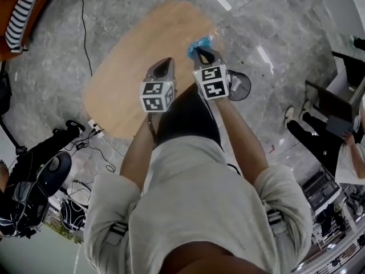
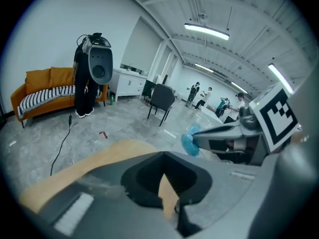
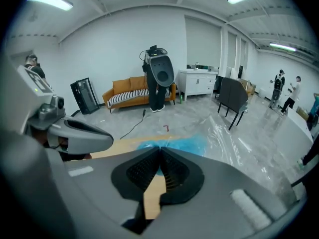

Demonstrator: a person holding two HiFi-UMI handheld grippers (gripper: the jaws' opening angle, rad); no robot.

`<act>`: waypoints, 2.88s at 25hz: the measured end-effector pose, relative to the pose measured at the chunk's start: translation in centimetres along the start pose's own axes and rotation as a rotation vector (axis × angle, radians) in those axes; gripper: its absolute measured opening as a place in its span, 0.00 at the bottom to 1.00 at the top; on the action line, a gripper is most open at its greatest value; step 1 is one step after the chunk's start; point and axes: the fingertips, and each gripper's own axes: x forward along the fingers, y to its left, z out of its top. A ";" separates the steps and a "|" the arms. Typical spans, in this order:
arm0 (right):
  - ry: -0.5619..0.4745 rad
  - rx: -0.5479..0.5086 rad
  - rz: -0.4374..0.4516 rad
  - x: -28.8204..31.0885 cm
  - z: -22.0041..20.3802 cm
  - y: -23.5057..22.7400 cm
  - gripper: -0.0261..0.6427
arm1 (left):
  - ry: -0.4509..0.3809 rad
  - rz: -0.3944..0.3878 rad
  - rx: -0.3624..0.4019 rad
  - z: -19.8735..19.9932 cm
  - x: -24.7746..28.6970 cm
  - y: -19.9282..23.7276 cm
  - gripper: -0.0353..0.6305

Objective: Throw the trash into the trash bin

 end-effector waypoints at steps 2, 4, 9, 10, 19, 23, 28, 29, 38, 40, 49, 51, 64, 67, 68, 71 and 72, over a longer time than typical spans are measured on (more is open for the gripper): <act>-0.031 0.012 -0.017 -2.1 0.6 1.2 0.06 | -0.020 -0.008 0.011 0.4 -2.0 -0.5 0.08; -0.070 0.011 -0.038 -4.3 1.1 2.5 0.06 | -0.059 -0.024 0.029 1.3 -3.9 -1.2 0.08; -0.165 -0.033 -0.095 -9.8 1.5 5.3 0.06 | -0.149 -0.084 0.081 2.3 -8.2 -4.1 0.08; -0.181 -0.030 -0.104 -10.9 1.4 5.6 0.06 | -0.154 -0.093 0.089 2.1 -8.9 -4.6 0.08; -0.282 -0.017 -0.240 -18.0 -0.3 5.0 0.06 | -0.149 -0.251 0.195 0.9 -9.8 -11.3 0.08; -0.295 0.012 -0.306 -21.1 -2.0 3.2 0.06 | -0.134 -0.319 0.245 0.7 -9.6 -15.2 0.08; -0.302 0.060 -0.397 -25.2 -4.1 -0.5 0.06 | -0.105 -0.410 0.312 0.7 -8.3 -20.9 0.08; -0.304 0.080 -0.423 -26.4 -5.1 -1.4 0.06 | -0.096 -0.437 0.331 0.3 -7.9 -22.6 0.08; -0.347 0.195 -0.562 -37.0 -14.2 -6.5 0.06 | -0.038 -0.577 0.422 -6.1 -7.5 -37.0 0.08; -0.354 0.221 -0.580 -39.3 -16.3 -7.5 0.06 | -0.030 -0.593 0.440 -7.4 -7.7 -40.0 0.08; -0.379 0.308 -0.622 -46.8 -25.6 -10.7 0.06 | 0.010 -0.627 0.510 -14.0 -8.0 -49.9 0.08; -0.390 0.319 -0.619 -47.8 -26.9 -11.6 0.06 | 0.018 -0.616 0.519 -15.0 -7.6 -51.3 0.08; -0.432 0.369 -0.543 -49.1 -30.1 -15.2 0.06 | 0.065 -0.503 0.541 -17.0 -6.3 -52.8 0.08; -0.417 0.368 -0.521 -47.8 -29.8 -15.9 0.06 | 0.075 -0.489 0.530 -16.7 -5.0 -52.2 0.08; -0.409 0.366 -0.518 -47.4 -29.7 -16.3 0.06 | 0.079 -0.487 0.524 -16.5 -4.4 -52.1 0.08; -0.387 0.370 -0.514 -46.1 -29.1 -17.6 0.06 | 0.089 -0.483 0.508 -15.6 -2.6 -51.4 0.08; -0.380 0.374 -0.510 -45.6 -28.8 -18.0 0.06 | 0.095 -0.479 0.501 -15.3 -2.0 -51.0 0.08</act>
